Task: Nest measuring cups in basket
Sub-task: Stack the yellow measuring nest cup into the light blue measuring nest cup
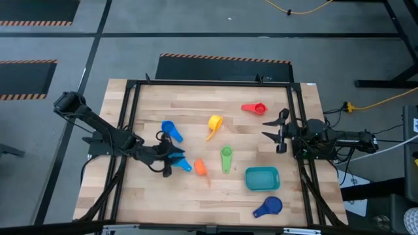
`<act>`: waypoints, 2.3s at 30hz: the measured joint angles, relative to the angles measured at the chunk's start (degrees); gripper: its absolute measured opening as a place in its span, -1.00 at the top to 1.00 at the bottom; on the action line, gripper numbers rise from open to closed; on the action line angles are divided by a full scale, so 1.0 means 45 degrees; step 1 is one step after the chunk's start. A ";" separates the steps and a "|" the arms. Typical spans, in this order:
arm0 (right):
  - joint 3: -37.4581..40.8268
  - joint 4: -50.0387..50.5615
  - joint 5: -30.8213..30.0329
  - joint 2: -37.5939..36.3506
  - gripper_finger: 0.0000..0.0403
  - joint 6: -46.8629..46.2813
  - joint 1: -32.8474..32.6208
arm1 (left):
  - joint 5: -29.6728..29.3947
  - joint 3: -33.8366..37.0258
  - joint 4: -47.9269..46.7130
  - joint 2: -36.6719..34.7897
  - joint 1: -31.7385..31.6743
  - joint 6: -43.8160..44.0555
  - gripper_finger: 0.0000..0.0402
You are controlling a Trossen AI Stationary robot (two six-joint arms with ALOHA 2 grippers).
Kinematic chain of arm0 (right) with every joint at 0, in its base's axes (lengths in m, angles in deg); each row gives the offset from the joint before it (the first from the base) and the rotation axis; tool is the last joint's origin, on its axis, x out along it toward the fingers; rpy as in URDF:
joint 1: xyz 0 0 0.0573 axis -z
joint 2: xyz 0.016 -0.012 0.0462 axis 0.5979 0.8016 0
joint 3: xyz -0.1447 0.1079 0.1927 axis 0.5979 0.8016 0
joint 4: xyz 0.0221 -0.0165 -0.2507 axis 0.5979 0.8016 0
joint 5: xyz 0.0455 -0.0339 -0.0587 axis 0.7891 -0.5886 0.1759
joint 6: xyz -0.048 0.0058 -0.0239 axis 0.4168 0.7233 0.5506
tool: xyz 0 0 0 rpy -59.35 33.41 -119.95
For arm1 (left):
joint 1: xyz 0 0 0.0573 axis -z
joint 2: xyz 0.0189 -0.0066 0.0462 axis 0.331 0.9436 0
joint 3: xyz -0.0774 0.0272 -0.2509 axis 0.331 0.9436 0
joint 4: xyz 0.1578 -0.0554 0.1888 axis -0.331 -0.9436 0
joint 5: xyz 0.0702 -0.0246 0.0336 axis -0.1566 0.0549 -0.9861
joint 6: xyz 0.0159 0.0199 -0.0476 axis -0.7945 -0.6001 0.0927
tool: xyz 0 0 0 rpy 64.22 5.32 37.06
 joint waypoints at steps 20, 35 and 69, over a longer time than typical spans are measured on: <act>-0.1070 -0.4510 -0.1658 0.4344 0.10 0.0471 0.0225 | -0.1233 0.0000 0.0766 0.0005 0.0000 -0.1547 0.45; -0.5045 -0.3143 -0.0818 1.2135 0.10 0.1434 0.1908 | -0.1233 0.0000 0.0761 0.0005 0.0000 -0.1537 0.45; -0.9457 -0.2700 -0.0653 2.1080 0.10 0.3293 0.2613 | -0.1201 -0.0005 0.0752 0.0005 0.0000 -0.1494 0.45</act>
